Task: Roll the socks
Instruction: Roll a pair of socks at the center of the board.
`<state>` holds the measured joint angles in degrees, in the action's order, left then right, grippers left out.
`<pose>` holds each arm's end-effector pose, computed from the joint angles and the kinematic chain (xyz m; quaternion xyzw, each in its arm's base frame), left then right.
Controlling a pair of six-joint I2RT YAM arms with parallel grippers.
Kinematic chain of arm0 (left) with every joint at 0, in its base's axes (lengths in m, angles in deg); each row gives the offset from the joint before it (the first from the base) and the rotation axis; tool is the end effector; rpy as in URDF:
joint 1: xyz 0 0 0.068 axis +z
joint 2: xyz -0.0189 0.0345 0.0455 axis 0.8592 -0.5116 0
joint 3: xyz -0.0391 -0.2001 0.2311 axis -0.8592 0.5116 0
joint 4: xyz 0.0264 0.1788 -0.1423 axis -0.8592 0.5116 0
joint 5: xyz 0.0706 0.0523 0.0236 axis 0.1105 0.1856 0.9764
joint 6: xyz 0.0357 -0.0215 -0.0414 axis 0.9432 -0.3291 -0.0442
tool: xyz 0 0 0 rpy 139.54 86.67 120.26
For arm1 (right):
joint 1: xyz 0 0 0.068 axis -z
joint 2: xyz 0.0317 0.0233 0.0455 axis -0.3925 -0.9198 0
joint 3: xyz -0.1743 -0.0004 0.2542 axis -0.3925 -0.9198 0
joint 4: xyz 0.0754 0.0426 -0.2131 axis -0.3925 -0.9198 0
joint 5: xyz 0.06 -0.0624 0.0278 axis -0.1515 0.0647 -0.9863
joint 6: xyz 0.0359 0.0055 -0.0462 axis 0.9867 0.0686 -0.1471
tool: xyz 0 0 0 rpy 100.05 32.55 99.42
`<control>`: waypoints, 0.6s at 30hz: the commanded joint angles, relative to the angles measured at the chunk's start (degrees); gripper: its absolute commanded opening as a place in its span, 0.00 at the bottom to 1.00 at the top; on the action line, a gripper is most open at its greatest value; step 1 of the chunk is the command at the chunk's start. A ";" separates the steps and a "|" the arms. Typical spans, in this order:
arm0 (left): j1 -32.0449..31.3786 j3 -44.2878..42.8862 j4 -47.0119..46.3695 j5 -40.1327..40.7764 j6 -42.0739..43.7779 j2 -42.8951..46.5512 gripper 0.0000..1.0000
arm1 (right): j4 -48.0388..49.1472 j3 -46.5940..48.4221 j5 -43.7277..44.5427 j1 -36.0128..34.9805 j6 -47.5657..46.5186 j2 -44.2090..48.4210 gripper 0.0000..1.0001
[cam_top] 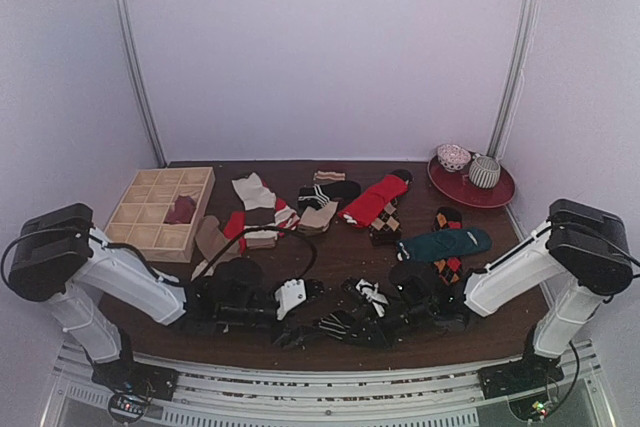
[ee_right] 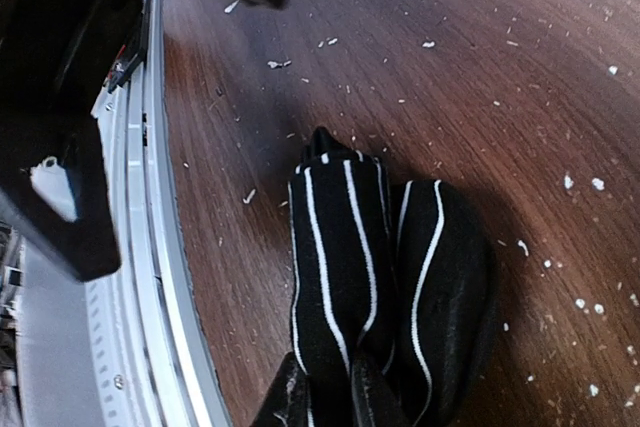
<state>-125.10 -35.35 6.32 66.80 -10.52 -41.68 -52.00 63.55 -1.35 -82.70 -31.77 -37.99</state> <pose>0.1091 -0.2641 0.2048 0.5238 0.6586 -0.3467 0.4143 0.1245 0.2517 0.1775 -0.3899 0.7789 0.4502 0.1965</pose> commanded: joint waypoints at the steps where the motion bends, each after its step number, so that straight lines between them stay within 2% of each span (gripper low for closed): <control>1: -0.57 -0.22 -8.00 -3.30 6.39 -1.54 0.70 | -12.14 -1.63 -6.33 1.81 5.27 -5.42 0.13; 8: -0.57 -2.11 -8.78 -5.90 7.19 -9.45 0.65 | -11.93 -1.44 -11.38 4.16 5.88 -7.75 0.13; 13: -0.49 -3.49 -8.02 -4.52 6.99 -12.27 0.61 | -12.53 -1.19 -12.54 4.69 5.36 -8.32 0.13; 16: -0.50 -4.26 -7.03 -4.62 7.21 -12.83 0.47 | -12.60 -0.91 -13.07 4.86 5.08 -8.69 0.13; 18: -0.49 -4.69 -6.96 -4.69 6.99 -13.48 0.42 | -12.71 -0.81 -13.76 4.95 4.82 -9.17 0.13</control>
<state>-125.34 -38.28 1.32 62.80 -4.29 -53.83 -50.73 65.45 -15.17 -77.37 -27.00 -42.73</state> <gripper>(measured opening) 0.454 0.131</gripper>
